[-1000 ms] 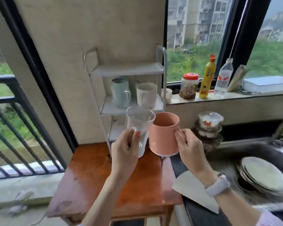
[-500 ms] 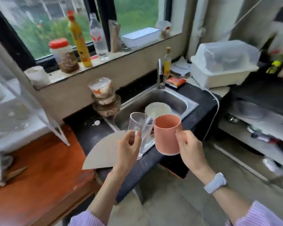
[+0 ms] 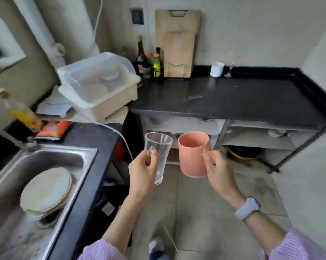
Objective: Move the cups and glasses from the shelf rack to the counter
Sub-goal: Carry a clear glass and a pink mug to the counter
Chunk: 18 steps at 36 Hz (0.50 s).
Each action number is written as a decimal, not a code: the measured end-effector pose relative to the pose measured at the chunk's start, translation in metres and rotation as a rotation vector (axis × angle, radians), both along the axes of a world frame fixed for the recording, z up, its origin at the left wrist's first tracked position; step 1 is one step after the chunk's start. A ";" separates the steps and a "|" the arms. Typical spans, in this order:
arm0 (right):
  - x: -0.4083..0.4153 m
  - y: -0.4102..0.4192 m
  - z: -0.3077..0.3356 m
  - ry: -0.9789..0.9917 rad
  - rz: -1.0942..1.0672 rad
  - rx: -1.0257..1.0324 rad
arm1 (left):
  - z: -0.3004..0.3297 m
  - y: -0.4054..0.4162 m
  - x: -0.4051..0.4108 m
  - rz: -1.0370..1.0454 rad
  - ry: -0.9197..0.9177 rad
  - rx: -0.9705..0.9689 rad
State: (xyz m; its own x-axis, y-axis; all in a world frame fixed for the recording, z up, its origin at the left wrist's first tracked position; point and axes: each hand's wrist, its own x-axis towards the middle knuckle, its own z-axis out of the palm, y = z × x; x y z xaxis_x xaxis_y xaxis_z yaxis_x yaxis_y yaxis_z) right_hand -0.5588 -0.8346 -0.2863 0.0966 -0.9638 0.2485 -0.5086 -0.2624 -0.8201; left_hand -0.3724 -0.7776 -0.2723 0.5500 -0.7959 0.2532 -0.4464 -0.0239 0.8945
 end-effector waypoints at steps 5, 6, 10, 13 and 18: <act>-0.032 -0.060 -0.003 0.001 -0.134 -0.010 | -0.001 -0.089 -0.019 -0.145 0.003 -0.005; -0.038 -0.076 -0.005 0.001 -0.161 -0.003 | -0.003 -0.109 -0.024 -0.174 0.009 -0.005; -0.051 -0.145 -0.010 0.041 -0.277 0.000 | -0.010 -0.197 -0.032 -0.264 0.002 0.021; -0.052 -0.198 -0.011 0.069 -0.346 -0.010 | -0.016 -0.260 -0.031 -0.369 -0.006 0.021; -0.054 -0.269 -0.009 0.075 -0.412 -0.023 | -0.015 -0.353 -0.040 -0.490 0.028 0.070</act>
